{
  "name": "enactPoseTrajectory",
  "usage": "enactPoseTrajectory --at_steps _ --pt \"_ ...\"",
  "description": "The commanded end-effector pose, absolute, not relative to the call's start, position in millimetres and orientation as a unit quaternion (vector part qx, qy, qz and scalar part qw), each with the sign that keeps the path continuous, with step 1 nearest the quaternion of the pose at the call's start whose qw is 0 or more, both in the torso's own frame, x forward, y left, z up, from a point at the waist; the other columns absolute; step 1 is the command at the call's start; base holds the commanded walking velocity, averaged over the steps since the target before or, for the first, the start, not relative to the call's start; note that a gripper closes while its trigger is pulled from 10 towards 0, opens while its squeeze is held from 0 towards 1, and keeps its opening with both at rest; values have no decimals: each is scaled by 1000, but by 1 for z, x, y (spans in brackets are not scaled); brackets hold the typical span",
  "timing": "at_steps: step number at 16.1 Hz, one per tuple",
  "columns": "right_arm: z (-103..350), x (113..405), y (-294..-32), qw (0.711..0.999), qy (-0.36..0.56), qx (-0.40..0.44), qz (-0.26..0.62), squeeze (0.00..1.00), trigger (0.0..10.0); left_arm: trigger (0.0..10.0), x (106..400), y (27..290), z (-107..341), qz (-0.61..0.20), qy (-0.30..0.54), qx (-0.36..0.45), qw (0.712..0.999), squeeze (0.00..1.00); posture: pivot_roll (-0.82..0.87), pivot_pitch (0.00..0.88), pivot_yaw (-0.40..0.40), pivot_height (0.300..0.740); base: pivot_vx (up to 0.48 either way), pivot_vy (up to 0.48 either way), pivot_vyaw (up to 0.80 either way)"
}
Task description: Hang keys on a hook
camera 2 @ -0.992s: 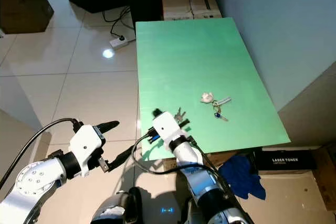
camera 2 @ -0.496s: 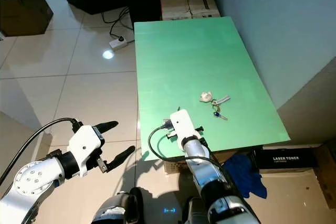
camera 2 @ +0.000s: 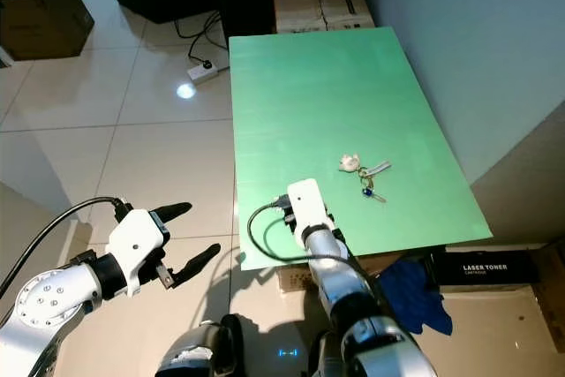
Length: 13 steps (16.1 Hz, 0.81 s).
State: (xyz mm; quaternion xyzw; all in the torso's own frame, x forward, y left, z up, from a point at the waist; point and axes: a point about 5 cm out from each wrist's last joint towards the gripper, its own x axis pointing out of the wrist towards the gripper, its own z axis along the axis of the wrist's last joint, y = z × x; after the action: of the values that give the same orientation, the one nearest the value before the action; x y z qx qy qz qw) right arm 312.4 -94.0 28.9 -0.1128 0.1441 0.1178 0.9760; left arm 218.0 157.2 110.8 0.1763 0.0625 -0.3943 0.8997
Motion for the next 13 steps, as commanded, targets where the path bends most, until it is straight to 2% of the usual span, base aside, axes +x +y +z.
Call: enactPoseTrajectory --at_steps 1,7,13 --pt "24 310 -92 974 163 -112 113 0 10000 10000 215 157 112 -397 64 183 897 0 103 220 104 740 0 0 0" --pt "17 308 -84 964 197 -118 130 0 10000 10000 214 163 114 -398 67 184 896 0 115 226 106 740 0 0 0" --pt "14 310 -92 962 215 -136 100 0 10000 10000 211 163 113 -405 71 183 893 0 111 220 106 740 0 0 0"
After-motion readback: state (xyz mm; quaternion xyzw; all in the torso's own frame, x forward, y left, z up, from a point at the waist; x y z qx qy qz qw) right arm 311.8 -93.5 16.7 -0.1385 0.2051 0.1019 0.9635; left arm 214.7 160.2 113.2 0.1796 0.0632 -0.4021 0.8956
